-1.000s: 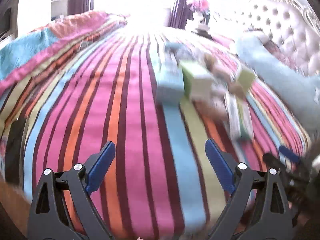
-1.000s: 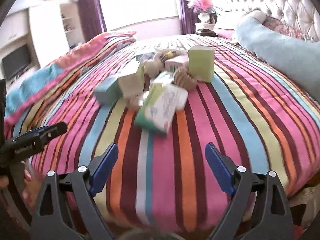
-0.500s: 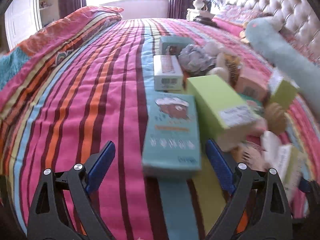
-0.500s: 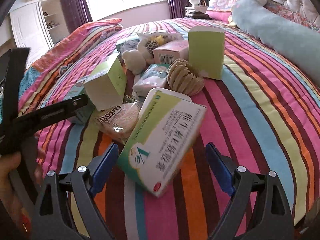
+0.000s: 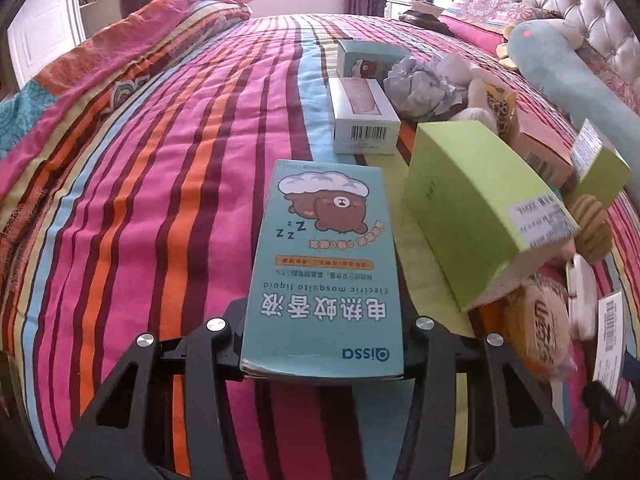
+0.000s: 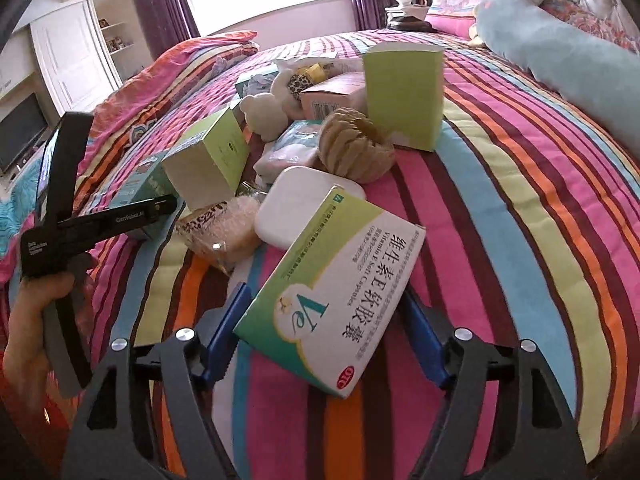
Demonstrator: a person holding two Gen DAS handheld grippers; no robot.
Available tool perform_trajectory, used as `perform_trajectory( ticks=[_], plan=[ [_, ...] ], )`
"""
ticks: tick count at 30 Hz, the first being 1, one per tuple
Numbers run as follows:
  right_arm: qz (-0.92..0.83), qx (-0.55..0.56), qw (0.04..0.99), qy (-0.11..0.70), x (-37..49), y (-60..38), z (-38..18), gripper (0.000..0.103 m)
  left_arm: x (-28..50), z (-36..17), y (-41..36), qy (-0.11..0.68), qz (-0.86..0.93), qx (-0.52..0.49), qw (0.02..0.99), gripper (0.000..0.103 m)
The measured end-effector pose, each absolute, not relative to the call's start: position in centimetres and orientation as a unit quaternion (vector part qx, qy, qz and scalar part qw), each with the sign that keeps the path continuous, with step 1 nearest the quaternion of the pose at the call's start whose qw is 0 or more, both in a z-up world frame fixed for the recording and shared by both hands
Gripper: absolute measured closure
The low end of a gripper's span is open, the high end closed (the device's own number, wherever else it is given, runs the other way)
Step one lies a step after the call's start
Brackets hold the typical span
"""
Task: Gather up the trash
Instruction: 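Grasp the blue mosquito-liquid box with the left gripper while the right gripper grasps the white-green Ve box, then carry both boxes over the wastebasket and open both grippers to drop them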
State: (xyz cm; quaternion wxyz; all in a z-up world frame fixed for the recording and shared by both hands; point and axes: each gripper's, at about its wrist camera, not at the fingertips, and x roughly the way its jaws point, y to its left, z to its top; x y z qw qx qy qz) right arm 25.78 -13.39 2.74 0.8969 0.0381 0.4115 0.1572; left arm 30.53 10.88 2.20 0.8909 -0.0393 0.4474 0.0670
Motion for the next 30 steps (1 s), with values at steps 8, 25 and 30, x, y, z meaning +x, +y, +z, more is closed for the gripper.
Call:
perform_trajectory(
  ticks=[8, 25, 30],
  plan=[
    [0.171, 0.066, 0.898, 0.401, 23.8, -16.4, 3.1, 0.040, 26.4, 3.1, 11.5, 0.426, 0.047, -0.062, 0.901, 0.056],
    [0.312, 0.060, 0.808, 0.497, 3.9, -18.4, -0.4, 0.040, -1.9, 0.1, 3.2, 0.473, -0.103, -0.057, 0.873, 0.056],
    [0.264, 0.028, 0.761, 0.592, 3.1, -17.4, -9.0, 0.040, -4.4, -11.3, -0.4, 0.589, -0.100, -0.077, 0.798, 0.056]
  ],
)
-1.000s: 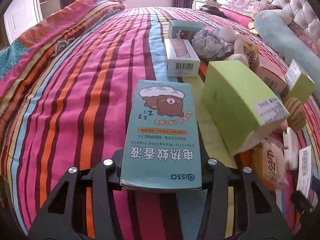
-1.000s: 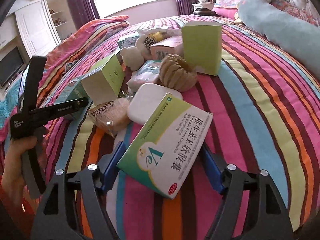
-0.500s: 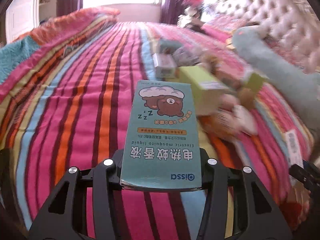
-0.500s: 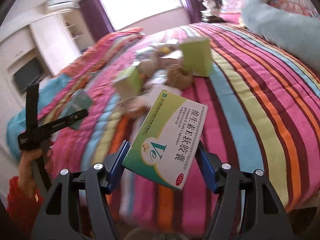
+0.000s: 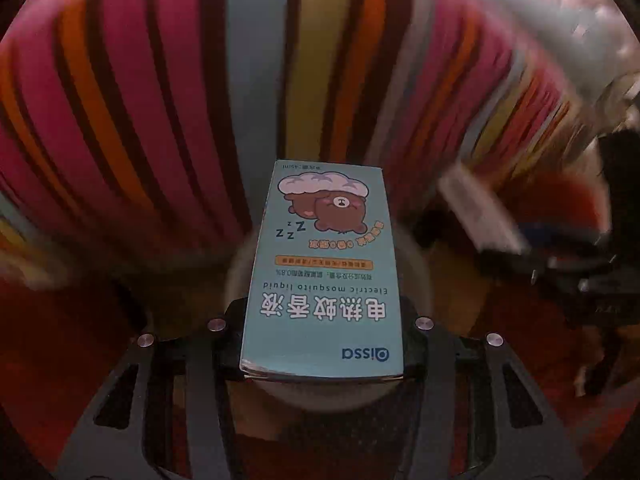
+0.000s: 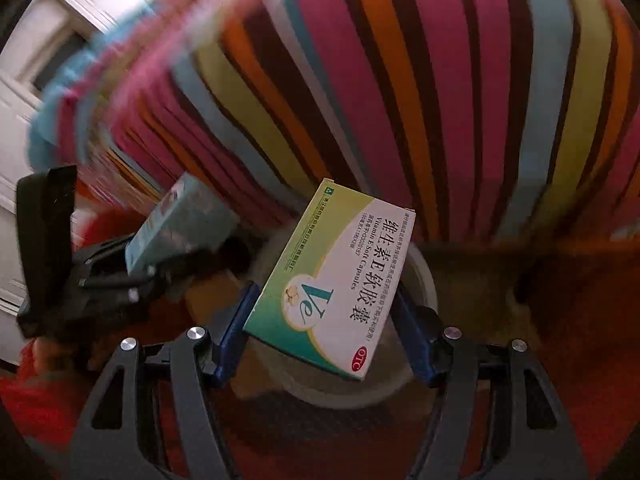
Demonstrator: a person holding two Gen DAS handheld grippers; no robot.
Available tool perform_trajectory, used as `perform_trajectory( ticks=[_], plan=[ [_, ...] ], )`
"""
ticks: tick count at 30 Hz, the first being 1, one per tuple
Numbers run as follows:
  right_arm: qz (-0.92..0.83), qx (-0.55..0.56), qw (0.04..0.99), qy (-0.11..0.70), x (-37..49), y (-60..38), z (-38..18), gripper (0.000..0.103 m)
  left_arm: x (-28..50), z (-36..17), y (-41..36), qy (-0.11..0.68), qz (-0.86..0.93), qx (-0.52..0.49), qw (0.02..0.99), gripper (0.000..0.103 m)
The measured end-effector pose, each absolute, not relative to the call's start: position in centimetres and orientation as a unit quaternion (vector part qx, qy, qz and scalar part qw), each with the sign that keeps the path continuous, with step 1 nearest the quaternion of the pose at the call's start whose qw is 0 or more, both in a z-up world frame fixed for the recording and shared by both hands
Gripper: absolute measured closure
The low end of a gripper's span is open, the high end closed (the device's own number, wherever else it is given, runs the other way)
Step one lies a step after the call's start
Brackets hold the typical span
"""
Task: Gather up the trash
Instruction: 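Carry both boxes over the wastebasket and open both grippers to drop them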
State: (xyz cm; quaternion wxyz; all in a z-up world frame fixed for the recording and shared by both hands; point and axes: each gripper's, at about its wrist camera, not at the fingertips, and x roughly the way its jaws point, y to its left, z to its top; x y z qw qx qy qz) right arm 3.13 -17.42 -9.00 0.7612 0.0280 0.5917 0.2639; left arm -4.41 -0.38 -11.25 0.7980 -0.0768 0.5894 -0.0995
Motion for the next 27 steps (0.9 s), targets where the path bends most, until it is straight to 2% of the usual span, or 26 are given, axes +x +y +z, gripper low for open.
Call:
perform_trajectory(
  ticks=[3, 8, 9, 11, 24, 27],
  plan=[
    [0.259, 0.008, 0.741, 0.620, 2.9, -16.3, -12.1, 0.040, -4.6, -15.0, -1.7, 0.634, -0.105, -0.076, 0.763, 0.056],
    [0.261, -0.018, 0.724, 0.638, 2.7, -14.9, -14.0, 0.039, -4.3, -16.1, -2.5, 0.653, -0.103, -0.058, 0.748, 0.052],
    [0.256, -0.022, 0.725, 0.639, 2.7, -14.7, -14.1, 0.038, -4.1, -16.3, -2.6, 0.656, -0.100, -0.056, 0.746, 0.037],
    [0.248, -0.029, 0.727, 0.640, 2.8, -14.7, -14.2, 0.035, -4.0, -16.6, -2.9, 0.658, -0.093, -0.054, 0.745, 0.022],
    [0.218, -0.036, 0.745, 0.629, 2.6, -17.2, -14.1, 0.034, -4.5, -15.8, -1.1, 0.643, -0.073, -0.072, 0.759, 0.022],
    [0.223, -0.041, 0.756, 0.615, 2.6, -17.4, -12.6, 0.035, -4.2, -14.5, -0.5, 0.633, -0.063, -0.064, 0.769, 0.022]
  ],
)
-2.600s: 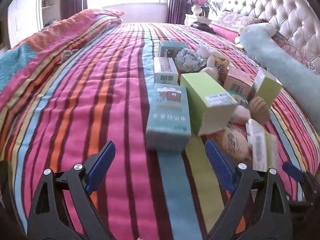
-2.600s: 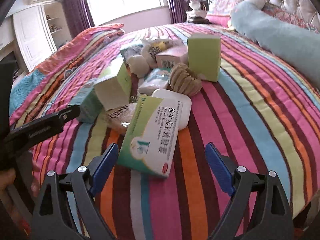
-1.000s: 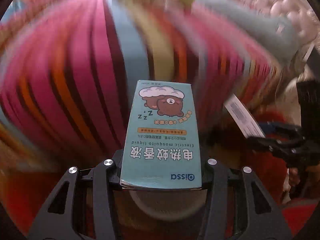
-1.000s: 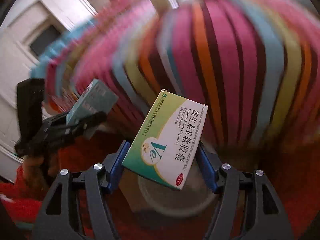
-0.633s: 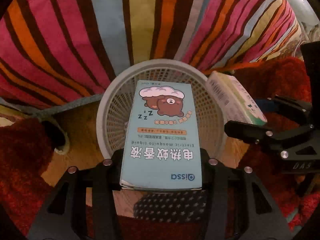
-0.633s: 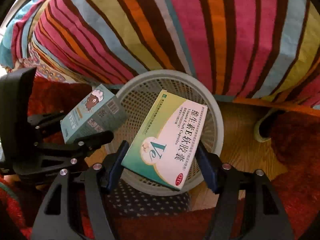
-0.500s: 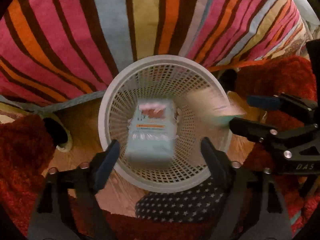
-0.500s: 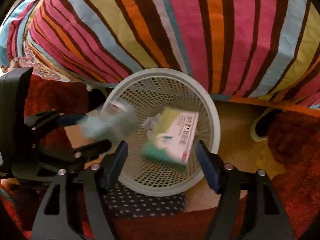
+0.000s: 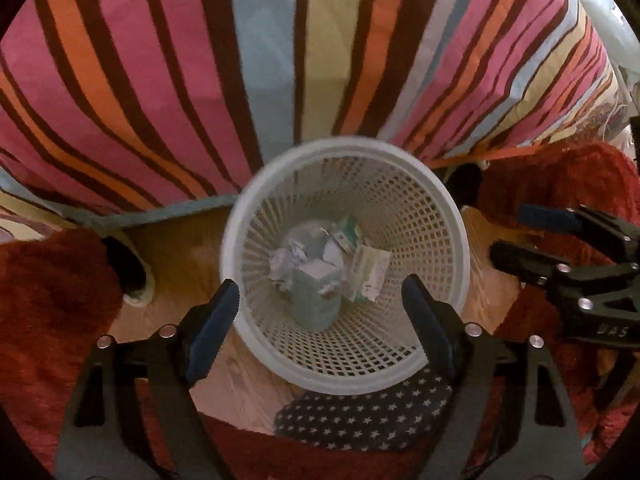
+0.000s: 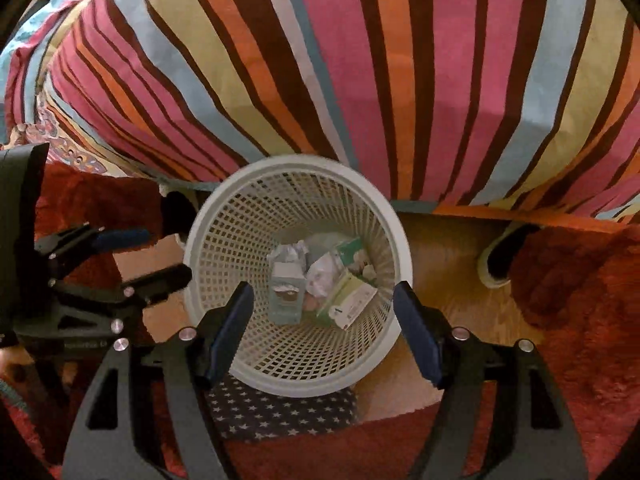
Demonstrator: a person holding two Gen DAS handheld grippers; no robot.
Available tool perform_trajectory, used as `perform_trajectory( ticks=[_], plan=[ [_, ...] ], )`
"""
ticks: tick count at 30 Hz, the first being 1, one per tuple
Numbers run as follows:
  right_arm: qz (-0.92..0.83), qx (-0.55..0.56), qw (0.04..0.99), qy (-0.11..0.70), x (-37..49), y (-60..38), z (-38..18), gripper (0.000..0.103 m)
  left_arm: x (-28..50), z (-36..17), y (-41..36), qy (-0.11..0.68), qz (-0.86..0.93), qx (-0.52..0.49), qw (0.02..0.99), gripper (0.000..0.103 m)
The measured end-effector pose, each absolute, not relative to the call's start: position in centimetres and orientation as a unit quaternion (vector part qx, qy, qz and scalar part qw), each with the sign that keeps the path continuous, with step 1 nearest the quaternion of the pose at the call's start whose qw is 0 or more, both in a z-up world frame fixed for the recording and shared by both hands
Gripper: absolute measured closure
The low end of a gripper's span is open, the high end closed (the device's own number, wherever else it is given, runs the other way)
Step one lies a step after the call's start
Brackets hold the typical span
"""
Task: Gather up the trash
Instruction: 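Carry both boxes over the wastebasket and open both grippers to drop them, then move both grippers back to the lime green boxes on the bed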
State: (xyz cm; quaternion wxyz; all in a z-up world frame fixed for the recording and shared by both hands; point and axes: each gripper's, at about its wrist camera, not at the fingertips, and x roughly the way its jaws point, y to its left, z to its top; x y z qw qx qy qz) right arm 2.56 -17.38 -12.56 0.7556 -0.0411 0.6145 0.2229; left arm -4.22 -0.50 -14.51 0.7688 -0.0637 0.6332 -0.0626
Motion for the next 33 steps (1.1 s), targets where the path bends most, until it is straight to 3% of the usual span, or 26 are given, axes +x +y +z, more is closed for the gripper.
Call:
perform_trajectory(
  ticks=[7, 13, 15, 22, 33],
  plan=[
    [0.230, -0.025, 0.827, 0.512, 5.4, -19.5, -3.3, 0.034, -0.8, -3.1, 2.3, 0.550, -0.077, -0.072, 0.829, 0.022],
    [0.165, -0.030, 0.914, 0.370, 13.4, -20.5, 4.5, 0.034, 9.3, 6.0, 4.2, 0.429, -0.017, -0.078, 0.900, 0.022],
    [0.133, -0.025, 0.934, 0.332, 16.6, -20.2, 6.1, 0.018, 13.4, 7.1, 4.7, 0.409, 0.009, -0.102, 0.907, 0.022],
    [0.088, -0.019, 0.952, 0.294, 27.8, -18.4, 8.0, 0.017, 26.0, 7.3, 4.3, 0.408, 0.033, -0.142, 0.901, 0.022],
    [0.038, -0.001, 0.944, 0.327, 36.3, -15.7, 7.2, 0.017, 34.0, 4.9, 4.9, 0.434, 0.055, -0.161, 0.885, 0.022]
  ],
)
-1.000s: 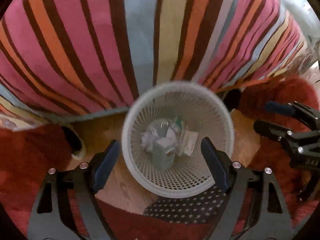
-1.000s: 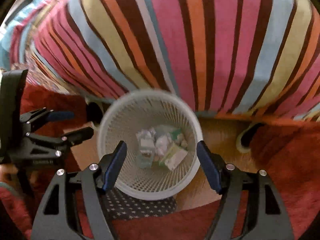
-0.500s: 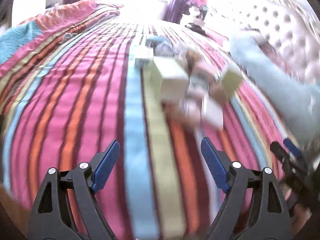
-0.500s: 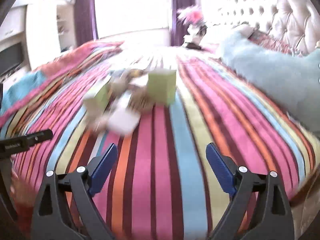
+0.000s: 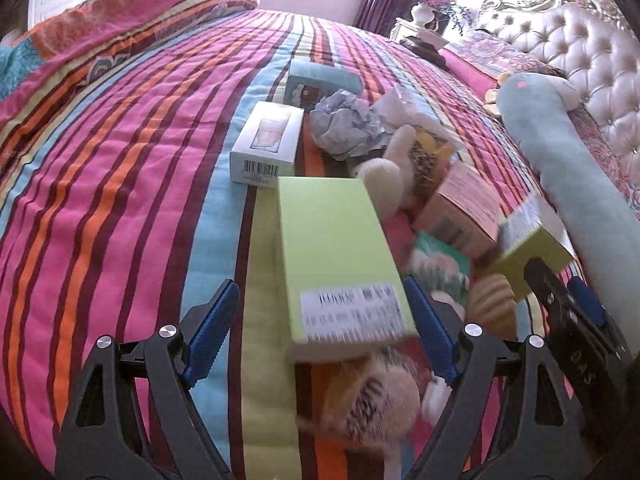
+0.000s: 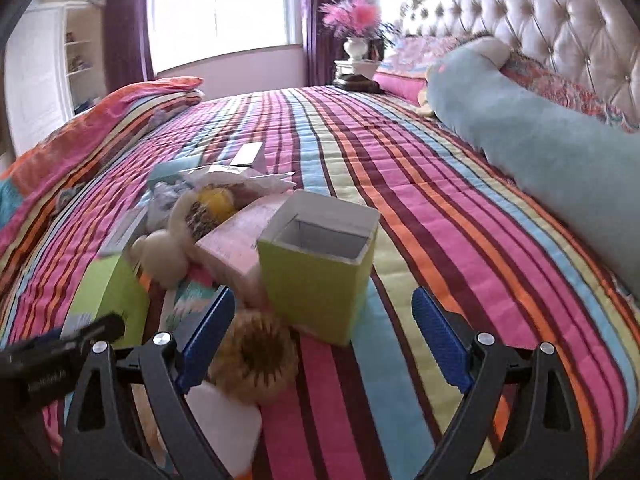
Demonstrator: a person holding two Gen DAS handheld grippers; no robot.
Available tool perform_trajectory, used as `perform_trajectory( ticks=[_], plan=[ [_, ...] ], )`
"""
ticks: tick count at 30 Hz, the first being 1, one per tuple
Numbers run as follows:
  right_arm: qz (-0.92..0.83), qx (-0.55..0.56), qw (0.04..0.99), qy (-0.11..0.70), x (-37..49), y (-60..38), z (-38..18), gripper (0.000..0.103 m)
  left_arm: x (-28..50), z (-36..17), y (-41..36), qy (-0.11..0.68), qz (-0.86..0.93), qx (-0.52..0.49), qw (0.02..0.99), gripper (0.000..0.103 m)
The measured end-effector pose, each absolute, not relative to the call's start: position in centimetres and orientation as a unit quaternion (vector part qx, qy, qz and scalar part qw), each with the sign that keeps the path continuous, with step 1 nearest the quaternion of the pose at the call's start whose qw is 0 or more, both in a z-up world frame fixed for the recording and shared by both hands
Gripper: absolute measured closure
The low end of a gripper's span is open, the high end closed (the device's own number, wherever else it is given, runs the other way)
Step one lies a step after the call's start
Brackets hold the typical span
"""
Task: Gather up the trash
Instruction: 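Move both grippers back to the lime green boxes on the bed, then grasp the closed lime green box with the left gripper while the right gripper grasps the open lime green box, then lower both lime green boxes into the wastebasket and open both grippers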
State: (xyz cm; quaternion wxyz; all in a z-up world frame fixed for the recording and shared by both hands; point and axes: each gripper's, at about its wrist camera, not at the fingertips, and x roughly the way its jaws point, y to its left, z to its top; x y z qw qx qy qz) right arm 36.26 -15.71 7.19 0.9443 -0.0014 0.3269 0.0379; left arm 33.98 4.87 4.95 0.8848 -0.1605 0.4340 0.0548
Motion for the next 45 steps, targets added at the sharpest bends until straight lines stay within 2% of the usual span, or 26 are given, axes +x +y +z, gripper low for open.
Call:
perform_trajectory(
  ticks=[10, 12, 13, 15, 22, 28, 35, 40, 45],
  plan=[
    [0.039, 0.064, 0.929, 0.361, 40.6, -16.5, 5.5, 0.019, 37.0, 2.9, 6.1, 0.461, 0.083, -0.142, 0.872, 0.022],
    [0.051, 0.071, 0.925, 0.370, 40.8, -16.9, 5.5, 0.036, 36.8, 2.6, 6.9, 0.457, 0.072, -0.161, 0.872, 0.023],
    [0.062, 0.073, 0.922, 0.374, 40.8, -17.2, 5.5, 0.036, 36.6, 2.6, 7.2, 0.456, 0.068, -0.164, 0.872, 0.025],
    [0.075, 0.071, 0.920, 0.379, 40.6, -17.5, 5.6, 0.037, 36.5, 2.7, 7.5, 0.456, 0.073, -0.153, 0.874, 0.052],
    [0.069, 0.048, 0.933, 0.349, 38.1, -19.0, 7.5, 0.037, 34.6, 3.6, 9.9, 0.451, 0.055, -0.160, 0.876, 0.052],
    [0.103, 0.045, 0.937, 0.330, 33.5, -21.0, 10.3, 0.037, 28.1, 8.1, 10.5, 0.404, 0.035, -0.137, 0.904, 0.052],
    [0.209, 0.033, 0.928, 0.308, 17.7, -22.8, 10.8, 0.037, 11.3, 10.4, 7.5, 0.372, -0.051, -0.078, 0.924, 0.052],
    [0.276, 0.039, 0.888, 0.366, 6.4, -21.4, 6.4, 0.037, 0.2, 4.8, 3.3, 0.424, -0.096, -0.072, 0.898, 0.052],
    [0.253, 0.028, 0.832, 0.492, 2.0, -19.2, -3.8, 0.037, -4.5, -7.5, -0.3, 0.552, -0.090, -0.093, 0.824, 0.052]
  ],
)
